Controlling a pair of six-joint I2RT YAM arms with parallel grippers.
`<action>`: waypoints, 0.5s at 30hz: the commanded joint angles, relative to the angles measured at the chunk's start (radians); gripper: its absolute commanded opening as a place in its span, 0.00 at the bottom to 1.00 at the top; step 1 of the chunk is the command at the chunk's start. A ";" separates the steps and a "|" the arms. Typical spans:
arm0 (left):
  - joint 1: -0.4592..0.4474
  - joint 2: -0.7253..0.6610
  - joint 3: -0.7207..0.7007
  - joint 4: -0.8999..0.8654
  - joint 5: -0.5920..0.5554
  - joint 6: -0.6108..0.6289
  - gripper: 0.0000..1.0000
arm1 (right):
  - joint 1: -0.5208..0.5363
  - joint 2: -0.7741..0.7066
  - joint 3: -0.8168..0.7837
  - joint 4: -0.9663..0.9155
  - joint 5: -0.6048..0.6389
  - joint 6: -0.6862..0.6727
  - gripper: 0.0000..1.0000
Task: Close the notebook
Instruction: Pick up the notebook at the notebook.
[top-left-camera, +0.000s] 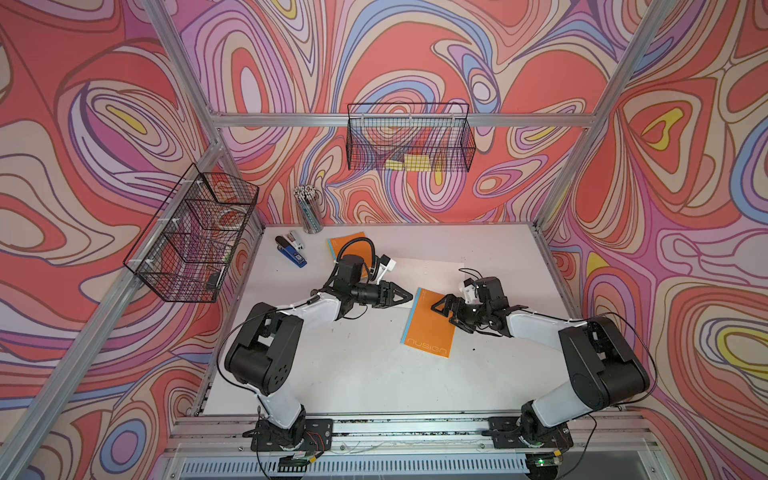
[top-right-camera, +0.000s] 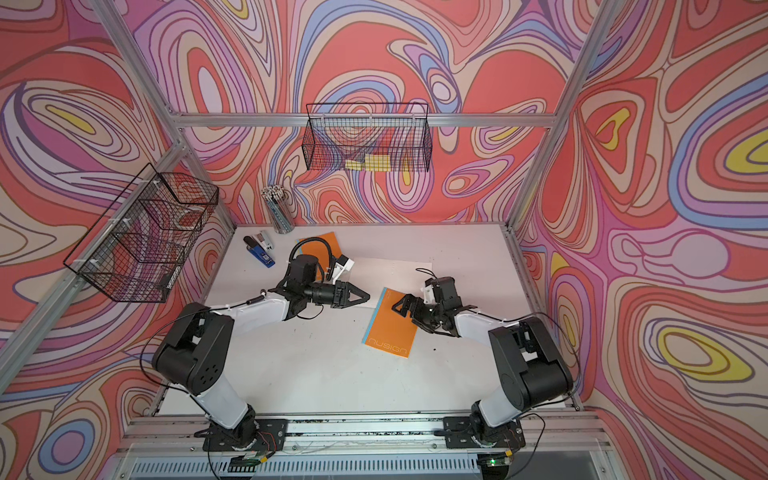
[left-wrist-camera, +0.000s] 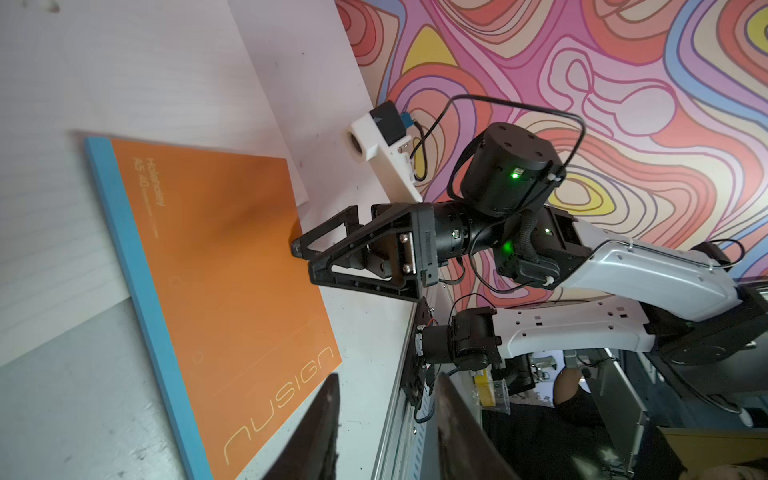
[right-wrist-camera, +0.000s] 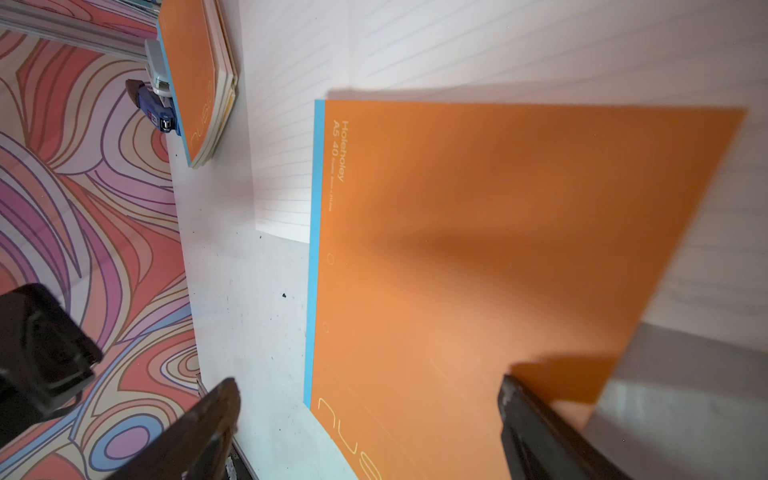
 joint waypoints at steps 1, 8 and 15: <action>0.005 0.039 -0.037 -0.086 0.009 0.058 0.38 | 0.004 -0.015 -0.022 0.034 0.006 0.018 0.98; 0.005 0.091 -0.078 -0.023 -0.018 0.021 0.36 | 0.005 -0.015 -0.039 0.027 0.010 0.007 0.98; 0.005 0.141 -0.029 -0.148 -0.122 0.100 0.36 | 0.004 0.010 -0.070 0.081 0.001 0.028 0.98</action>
